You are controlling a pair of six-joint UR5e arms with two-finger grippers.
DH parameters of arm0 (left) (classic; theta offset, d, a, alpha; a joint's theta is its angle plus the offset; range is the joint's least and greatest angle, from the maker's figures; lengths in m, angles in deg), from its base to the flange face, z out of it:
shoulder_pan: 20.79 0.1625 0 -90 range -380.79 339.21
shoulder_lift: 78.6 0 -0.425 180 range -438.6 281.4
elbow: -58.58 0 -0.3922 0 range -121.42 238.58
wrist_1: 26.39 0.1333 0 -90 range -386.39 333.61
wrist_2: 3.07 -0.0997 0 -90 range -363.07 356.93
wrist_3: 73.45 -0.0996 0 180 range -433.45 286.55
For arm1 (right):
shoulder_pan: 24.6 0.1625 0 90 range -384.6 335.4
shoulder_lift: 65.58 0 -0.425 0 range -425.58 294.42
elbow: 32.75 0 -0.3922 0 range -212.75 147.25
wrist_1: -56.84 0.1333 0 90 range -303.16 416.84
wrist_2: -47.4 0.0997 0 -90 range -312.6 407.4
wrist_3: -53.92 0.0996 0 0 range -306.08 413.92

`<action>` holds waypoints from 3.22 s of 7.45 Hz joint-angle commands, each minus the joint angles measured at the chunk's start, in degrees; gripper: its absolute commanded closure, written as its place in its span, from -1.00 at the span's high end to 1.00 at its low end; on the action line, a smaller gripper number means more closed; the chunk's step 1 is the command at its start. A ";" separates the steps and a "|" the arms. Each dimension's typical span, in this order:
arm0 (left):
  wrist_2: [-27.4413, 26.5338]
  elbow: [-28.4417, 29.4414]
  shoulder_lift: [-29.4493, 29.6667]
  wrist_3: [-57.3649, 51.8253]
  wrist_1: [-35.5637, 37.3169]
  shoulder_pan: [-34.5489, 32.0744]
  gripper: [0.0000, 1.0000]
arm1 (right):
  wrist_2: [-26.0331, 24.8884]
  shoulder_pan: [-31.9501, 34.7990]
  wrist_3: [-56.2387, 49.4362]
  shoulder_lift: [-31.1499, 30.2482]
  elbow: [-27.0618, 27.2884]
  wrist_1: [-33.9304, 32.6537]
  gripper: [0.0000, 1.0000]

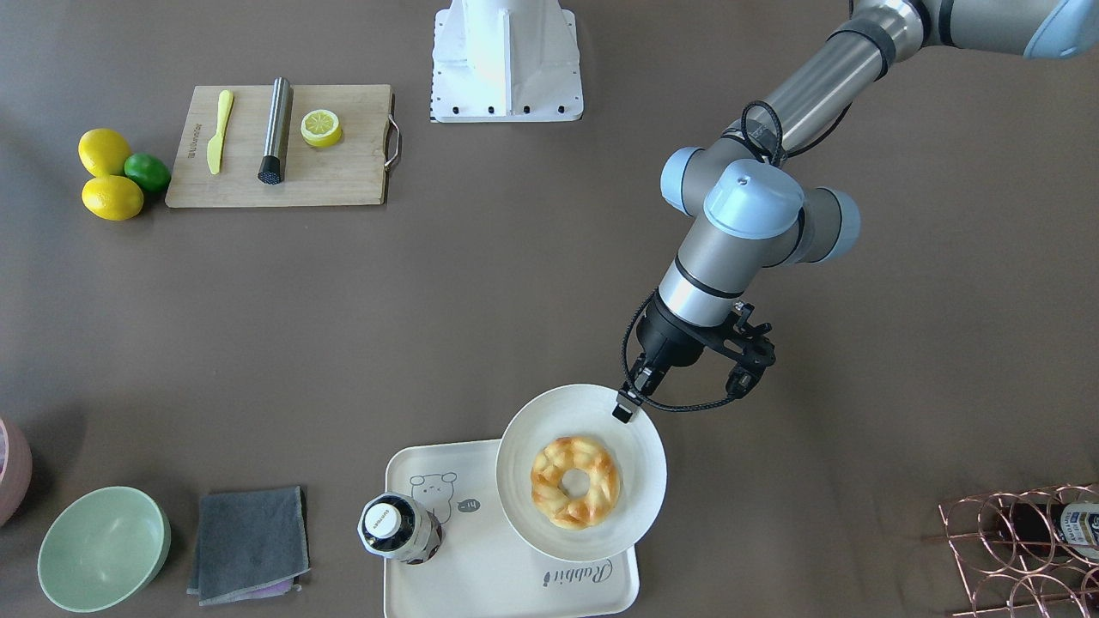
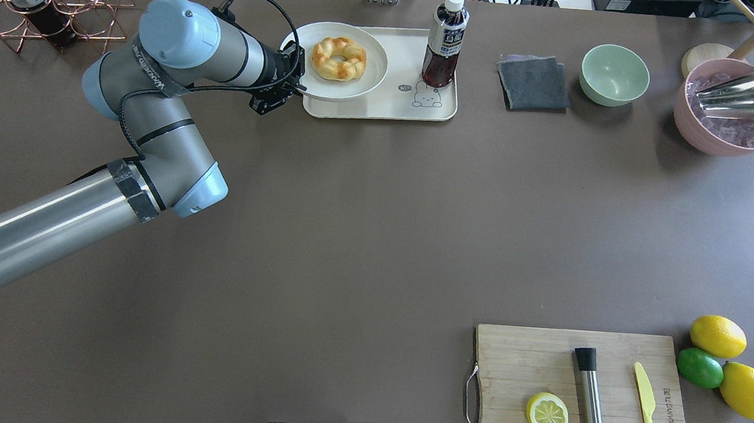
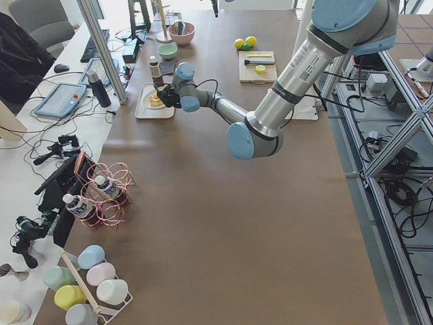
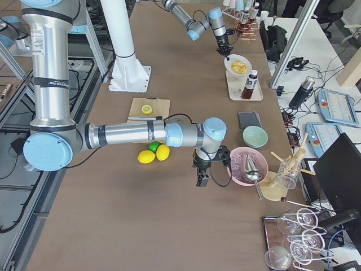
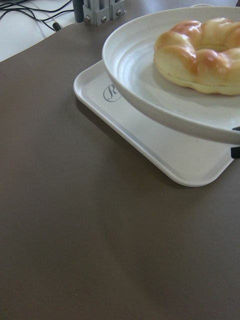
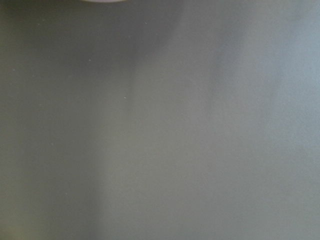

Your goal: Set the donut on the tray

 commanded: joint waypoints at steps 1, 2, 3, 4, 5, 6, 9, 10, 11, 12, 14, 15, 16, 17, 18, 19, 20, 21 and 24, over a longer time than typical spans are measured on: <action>-3.35 1.57 0.98 5.18 -1.09 0.87 -1.00 | 0.04 6.10 -8.63 -0.49 -4.38 0.00 1.00; -5.19 2.53 1.68 7.64 -1.18 1.22 -1.00 | 0.13 6.99 -9.70 -0.66 -4.74 0.00 1.00; -6.95 4.72 3.17 9.05 -1.79 2.09 -1.00 | 0.13 7.17 -9.80 -0.84 -4.75 0.00 1.00; -8.01 6.83 3.79 9.07 -3.28 3.06 -1.00 | 0.22 7.26 -9.71 -0.84 -4.83 0.00 1.00; -8.11 7.80 4.06 8.98 -3.64 3.42 -1.00 | 0.56 7.35 -9.71 -0.84 -4.92 -0.09 1.00; -9.06 8.42 4.84 8.98 -3.64 3.86 -1.00 | 1.18 7.52 -9.71 -0.84 -4.92 -0.09 1.00; -10.30 11.49 7.30 9.07 -3.64 4.04 -1.00 | 1.71 7.96 -9.71 -0.75 -4.92 -0.09 1.00; -10.65 11.94 7.31 9.07 -3.64 4.04 -1.00 | 1.71 7.96 -9.71 -0.84 -4.92 -0.09 1.00; -11.09 12.47 7.57 9.07 -3.64 3.95 -1.00 | 1.71 7.96 -9.71 -0.75 -4.92 -0.09 1.00; -13.53 12.91 7.57 8.98 -3.73 4.04 -0.30 | 1.71 7.96 -9.54 -0.67 -4.92 -0.09 1.00; -15.22 13.09 7.57 7.75 -3.73 4.39 0.97 | 3.10 7.96 -9.54 -0.58 -5.01 -0.09 1.00; -15.23 13.09 7.75 7.66 -3.73 4.39 0.97 | 3.20 7.96 -9.54 -0.40 -5.01 -0.09 1.00; -14.70 12.65 7.92 7.40 -3.73 4.21 0.97 | 3.20 7.96 -9.54 -0.23 -5.01 -0.09 1.00; -13.39 10.91 7.75 2.00 -3.30 3.60 0.97 | 3.29 7.96 -9.45 -0.14 -5.01 -0.18 1.00; -10.33 7.41 5.75 -3.45 -1.38 2.38 0.97 | 3.29 7.96 -9.45 -0.23 -5.01 -0.09 1.00; -7.26 -2.54 -1.41 -9.07 3.34 0.63 0.97 | 3.29 7.96 -9.45 -0.31 -5.01 -0.09 1.00; -1.40 -11.08 -7.57 -13.48 8.09 -2.18 0.97 | 3.29 8.05 -9.45 -0.49 -4.92 -0.09 1.00; 2.66 -18.30 -13.20 -18.92 11.79 -5.94 0.97 | 3.29 8.31 -9.53 -0.66 -4.83 -0.09 1.00; 8.06 -33.99 -32.35 -44.82 20.88 -14.39 0.97 | 3.29 8.93 -9.54 -0.93 -4.66 -0.09 1.00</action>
